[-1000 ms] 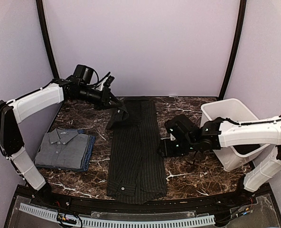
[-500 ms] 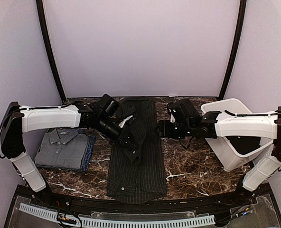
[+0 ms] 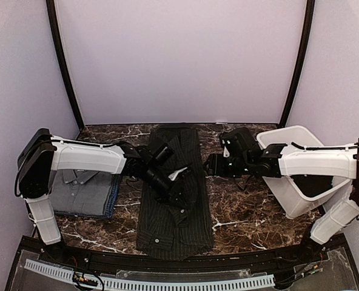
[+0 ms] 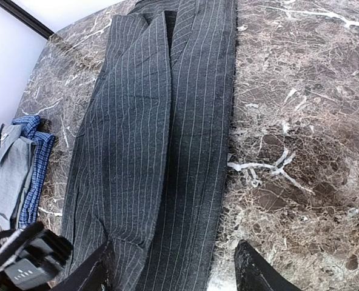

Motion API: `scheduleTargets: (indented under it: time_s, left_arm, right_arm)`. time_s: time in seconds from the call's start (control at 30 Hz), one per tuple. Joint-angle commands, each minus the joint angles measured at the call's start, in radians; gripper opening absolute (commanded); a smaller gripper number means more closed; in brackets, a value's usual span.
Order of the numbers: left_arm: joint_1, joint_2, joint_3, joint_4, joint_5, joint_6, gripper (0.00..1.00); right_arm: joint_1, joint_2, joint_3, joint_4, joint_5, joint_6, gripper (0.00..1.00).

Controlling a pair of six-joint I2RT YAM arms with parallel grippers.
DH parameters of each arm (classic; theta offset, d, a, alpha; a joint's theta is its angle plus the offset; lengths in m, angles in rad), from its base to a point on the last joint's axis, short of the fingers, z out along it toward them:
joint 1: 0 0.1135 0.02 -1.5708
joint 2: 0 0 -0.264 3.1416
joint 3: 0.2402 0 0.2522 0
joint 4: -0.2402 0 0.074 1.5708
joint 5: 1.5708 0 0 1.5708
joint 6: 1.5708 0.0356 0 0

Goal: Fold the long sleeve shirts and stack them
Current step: Fold the 1/3-folded shirt at the center of the board.

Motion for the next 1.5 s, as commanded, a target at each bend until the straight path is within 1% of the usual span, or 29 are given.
scheduleTargets:
  time_s: [0.0,0.3,0.6,0.77,0.9,1.47]
  left_arm:
    - [-0.022,0.026,0.038,-0.023,0.021,0.005,0.00]
    - [-0.050,0.064,0.060,-0.084,0.050,0.039,0.00]
    - [-0.104,0.102,0.087,-0.125,0.065,0.047,0.00]
    - [-0.119,0.107,0.077,-0.124,0.065,0.041,0.00]
    - [-0.121,0.103,0.080,-0.112,0.046,0.032,0.03]
    - [-0.136,0.148,0.109,-0.044,0.084,-0.013,0.04]
  right_arm:
    - [-0.006,-0.029,-0.031,0.020,0.007,-0.003,0.64]
    - [-0.006,-0.048,-0.072,0.020,0.016,0.006,0.65]
    - [-0.007,-0.060,-0.098,0.031,0.011,0.016,0.65]
    - [-0.007,-0.065,-0.118,0.038,0.002,0.022,0.65]
    - [-0.007,-0.065,-0.122,0.036,0.002,0.022,0.66]
    - [-0.007,-0.059,-0.118,0.030,0.000,0.011,0.66]
